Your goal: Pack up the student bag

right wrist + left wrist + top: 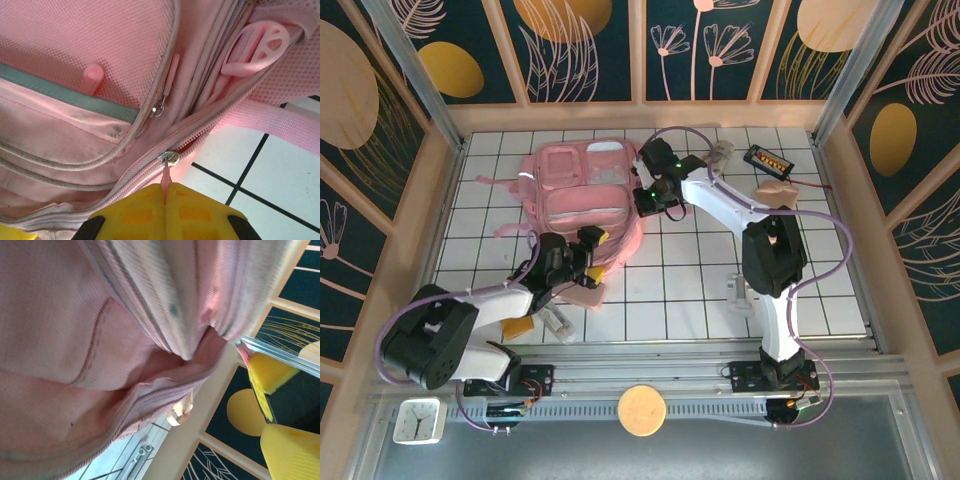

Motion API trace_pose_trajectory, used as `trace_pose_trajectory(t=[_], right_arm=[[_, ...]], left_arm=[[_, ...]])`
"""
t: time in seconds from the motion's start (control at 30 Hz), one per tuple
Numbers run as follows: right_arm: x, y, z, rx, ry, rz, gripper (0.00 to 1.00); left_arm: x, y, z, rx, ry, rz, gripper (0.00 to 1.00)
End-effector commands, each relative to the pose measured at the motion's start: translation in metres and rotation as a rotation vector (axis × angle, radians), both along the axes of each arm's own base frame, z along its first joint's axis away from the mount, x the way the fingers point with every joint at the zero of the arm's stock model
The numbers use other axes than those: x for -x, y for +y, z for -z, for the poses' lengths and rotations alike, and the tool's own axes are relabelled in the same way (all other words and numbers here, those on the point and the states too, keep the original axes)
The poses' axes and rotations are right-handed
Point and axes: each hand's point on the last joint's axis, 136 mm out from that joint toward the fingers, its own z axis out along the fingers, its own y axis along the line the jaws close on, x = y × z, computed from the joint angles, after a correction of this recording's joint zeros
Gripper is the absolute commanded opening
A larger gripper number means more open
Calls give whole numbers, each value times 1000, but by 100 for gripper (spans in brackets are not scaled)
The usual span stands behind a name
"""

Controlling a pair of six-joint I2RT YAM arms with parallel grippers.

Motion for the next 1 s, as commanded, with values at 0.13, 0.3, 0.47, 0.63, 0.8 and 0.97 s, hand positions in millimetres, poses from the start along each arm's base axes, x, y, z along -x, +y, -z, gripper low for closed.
trace_pose_trajectory(t=[0.13,0.3,0.47,0.63,0.8,0.97], right_arm=[[0,-6,-20,-22,-39,-3,0],[-7,-12,-16,-22,-36,10,0],[-19,-32,-4,14,-39,35,0],[-69,-95,17,100,-87,120,0],[-122,-116,19,94,-162,161,0],[-171,-113,23,13,-212,208,0]], left_arm=[[7,1,54,-22,107,-13,52],[9,6,62,-24,121,-34,2],[13,10,66,-43,121,-35,0],[20,17,71,-50,135,-39,0],[28,22,79,-53,158,-35,0],[34,22,86,-66,178,-16,0]])
